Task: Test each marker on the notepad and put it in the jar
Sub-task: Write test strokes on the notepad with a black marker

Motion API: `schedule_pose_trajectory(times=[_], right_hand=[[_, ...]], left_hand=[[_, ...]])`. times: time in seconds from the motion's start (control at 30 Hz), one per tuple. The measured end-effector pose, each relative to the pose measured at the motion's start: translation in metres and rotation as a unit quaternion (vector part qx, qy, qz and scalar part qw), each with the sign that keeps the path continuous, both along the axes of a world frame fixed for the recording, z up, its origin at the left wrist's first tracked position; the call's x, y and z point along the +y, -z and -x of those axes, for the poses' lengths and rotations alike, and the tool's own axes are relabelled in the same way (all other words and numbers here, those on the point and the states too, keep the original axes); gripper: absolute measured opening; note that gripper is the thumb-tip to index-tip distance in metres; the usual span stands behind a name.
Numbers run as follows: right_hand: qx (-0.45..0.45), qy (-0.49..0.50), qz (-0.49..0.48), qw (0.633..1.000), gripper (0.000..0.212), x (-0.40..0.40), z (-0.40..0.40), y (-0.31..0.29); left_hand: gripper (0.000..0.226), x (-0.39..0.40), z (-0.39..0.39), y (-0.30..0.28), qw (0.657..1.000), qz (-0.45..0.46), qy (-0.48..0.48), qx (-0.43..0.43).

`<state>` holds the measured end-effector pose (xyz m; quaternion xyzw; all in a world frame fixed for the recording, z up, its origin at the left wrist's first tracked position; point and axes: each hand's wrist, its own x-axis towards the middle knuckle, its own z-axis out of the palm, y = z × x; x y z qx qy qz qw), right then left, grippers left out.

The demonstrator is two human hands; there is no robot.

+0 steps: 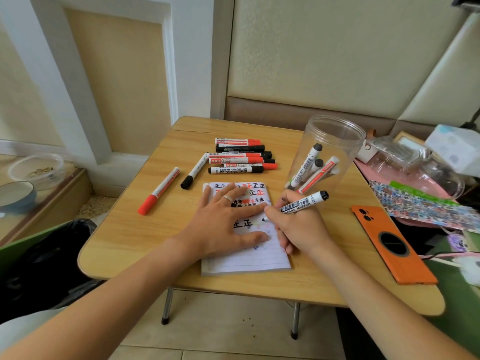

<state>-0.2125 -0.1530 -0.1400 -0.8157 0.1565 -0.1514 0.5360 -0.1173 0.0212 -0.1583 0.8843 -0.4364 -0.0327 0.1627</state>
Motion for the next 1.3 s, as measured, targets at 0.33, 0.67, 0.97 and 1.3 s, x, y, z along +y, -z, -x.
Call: schedule_pose_trajectory(times=[0.33, 0.67, 0.97, 1.3], right_hand=[[0.037, 0.016, 0.013, 0.999, 0.025, 0.0027, -0.0024, -0.0002], [0.046, 0.051, -0.004, 0.998, 0.028, 0.006, -0.0002, -0.0052], [0.023, 0.04, 0.012, 0.999, 0.025, 0.007, -0.0002, -0.0046], [0.054, 0.045, 0.034, 0.997, 0.027, 0.0062, -0.0033, -0.0038]], left_hand=[[0.082, 0.0011, 0.0006, -0.0003, 1.0, -0.007, 0.005, -0.008], [0.08, 0.0008, 0.0004, 0.0004, 1.0, -0.004, 0.002, -0.011], [0.083, 0.0003, -0.0002, 0.0007, 1.0, -0.006, 0.002, -0.014], [0.083, 0.0006, 0.0004, 0.0002, 1.0, -0.002, 0.003, -0.011]])
